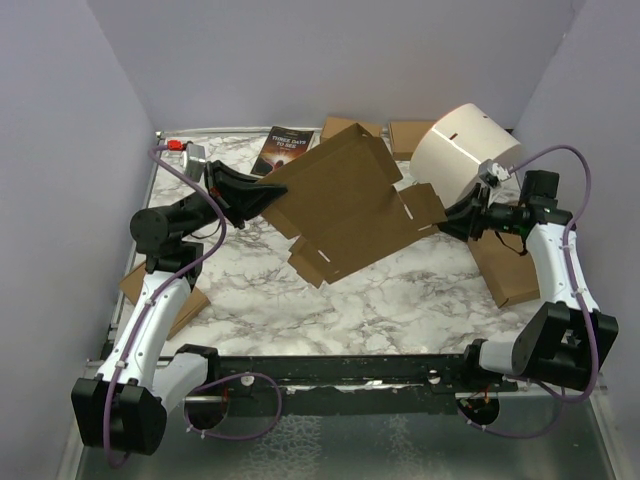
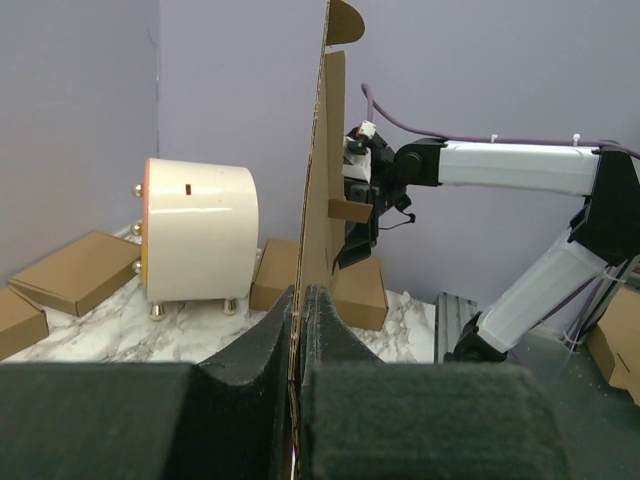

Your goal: Fold the paper box

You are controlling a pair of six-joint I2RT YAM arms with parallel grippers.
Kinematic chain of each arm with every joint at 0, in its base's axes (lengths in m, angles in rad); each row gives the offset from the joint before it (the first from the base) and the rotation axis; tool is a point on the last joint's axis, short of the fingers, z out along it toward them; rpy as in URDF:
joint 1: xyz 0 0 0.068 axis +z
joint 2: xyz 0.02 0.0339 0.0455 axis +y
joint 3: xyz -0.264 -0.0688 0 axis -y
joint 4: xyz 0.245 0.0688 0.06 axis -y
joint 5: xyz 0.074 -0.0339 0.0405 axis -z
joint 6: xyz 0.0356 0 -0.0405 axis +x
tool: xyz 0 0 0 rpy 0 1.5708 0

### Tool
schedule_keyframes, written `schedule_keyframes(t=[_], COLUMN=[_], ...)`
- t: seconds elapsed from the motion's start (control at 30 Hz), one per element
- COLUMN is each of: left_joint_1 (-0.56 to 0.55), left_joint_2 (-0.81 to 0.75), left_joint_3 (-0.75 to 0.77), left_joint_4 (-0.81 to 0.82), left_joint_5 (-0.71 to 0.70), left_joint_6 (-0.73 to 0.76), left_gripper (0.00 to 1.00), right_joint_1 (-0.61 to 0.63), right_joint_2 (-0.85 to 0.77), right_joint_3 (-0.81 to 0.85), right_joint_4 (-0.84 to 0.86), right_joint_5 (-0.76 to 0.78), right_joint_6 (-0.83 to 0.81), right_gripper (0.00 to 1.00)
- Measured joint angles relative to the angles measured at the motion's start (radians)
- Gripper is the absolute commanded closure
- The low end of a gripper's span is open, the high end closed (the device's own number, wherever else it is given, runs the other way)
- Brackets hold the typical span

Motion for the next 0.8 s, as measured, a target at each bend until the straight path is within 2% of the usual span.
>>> schedule_keyframes(t=[0.2,0.53,0.8], left_joint_1=[0.000,0.001,0.007], left_joint_2=[0.000,0.000,0.002], left_joint_3=[0.000,0.000,0.007], left_joint_4=[-0.008,-0.066,-0.146], left_joint_5=[-0.001,-0.002,-0.002], left_joint_6=[0.015,0.085,0.151], left_gripper=[1.00,1.00,1.00], right_joint_1=[0.004,0.005,0.005], right_joint_2=[0.000,0.041,0.060], right_joint_3=[0.017,0.074,0.076], right_joint_4=[-0.156,-0.406,-0.430], right_joint_5=[-0.040,-0.081,-0.080], right_joint_6=[-0.169,-0.437,-0.439], right_gripper=[0.63,0.63,0.63])
